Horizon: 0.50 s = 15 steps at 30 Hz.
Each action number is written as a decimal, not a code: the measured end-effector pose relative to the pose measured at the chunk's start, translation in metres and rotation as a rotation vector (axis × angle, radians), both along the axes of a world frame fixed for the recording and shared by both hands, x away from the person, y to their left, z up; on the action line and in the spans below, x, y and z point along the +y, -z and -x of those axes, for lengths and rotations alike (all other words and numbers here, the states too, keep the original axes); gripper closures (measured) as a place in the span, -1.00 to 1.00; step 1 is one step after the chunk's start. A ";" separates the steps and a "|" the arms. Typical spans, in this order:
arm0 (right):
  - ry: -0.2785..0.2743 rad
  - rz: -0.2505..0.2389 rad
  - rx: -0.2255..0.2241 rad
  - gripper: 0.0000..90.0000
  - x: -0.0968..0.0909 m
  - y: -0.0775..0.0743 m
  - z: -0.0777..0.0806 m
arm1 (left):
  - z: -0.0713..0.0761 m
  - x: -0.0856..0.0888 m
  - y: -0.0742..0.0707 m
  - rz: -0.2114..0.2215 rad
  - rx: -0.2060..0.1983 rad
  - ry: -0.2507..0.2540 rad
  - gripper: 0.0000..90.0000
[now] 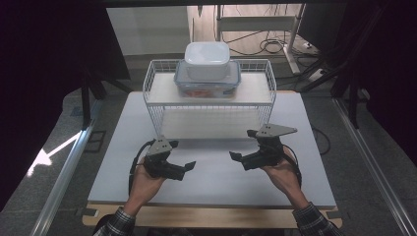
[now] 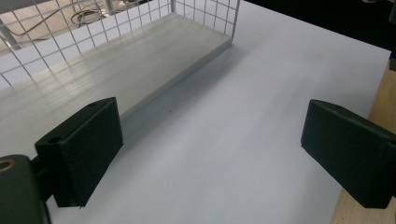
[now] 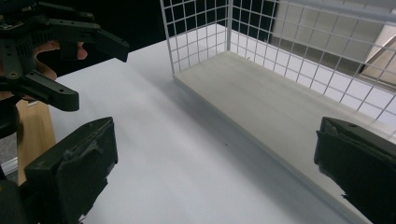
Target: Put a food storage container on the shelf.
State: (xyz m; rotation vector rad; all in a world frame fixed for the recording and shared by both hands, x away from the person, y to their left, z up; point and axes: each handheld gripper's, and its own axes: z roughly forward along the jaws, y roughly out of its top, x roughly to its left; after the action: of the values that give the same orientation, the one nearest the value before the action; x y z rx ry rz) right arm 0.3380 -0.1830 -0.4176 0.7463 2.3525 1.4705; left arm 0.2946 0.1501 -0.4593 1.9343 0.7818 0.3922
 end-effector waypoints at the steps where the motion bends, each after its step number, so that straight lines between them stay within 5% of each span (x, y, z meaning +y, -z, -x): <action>1: 0.000 0.000 -0.002 -1.00 -0.001 0.001 0.001 | 0.001 0.001 0.002 0.005 0.003 0.001 -0.88; 15: 0.042 0.003 0.047 -1.00 -0.023 0.024 0.015 | 0.015 0.011 0.024 0.005 0.025 -0.026 -0.88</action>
State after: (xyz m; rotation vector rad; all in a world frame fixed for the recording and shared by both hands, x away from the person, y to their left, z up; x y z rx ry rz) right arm 0.3230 -0.2057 -0.4417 0.8333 2.3583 1.4466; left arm 0.2791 0.1612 -0.4830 1.9299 0.8244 0.3819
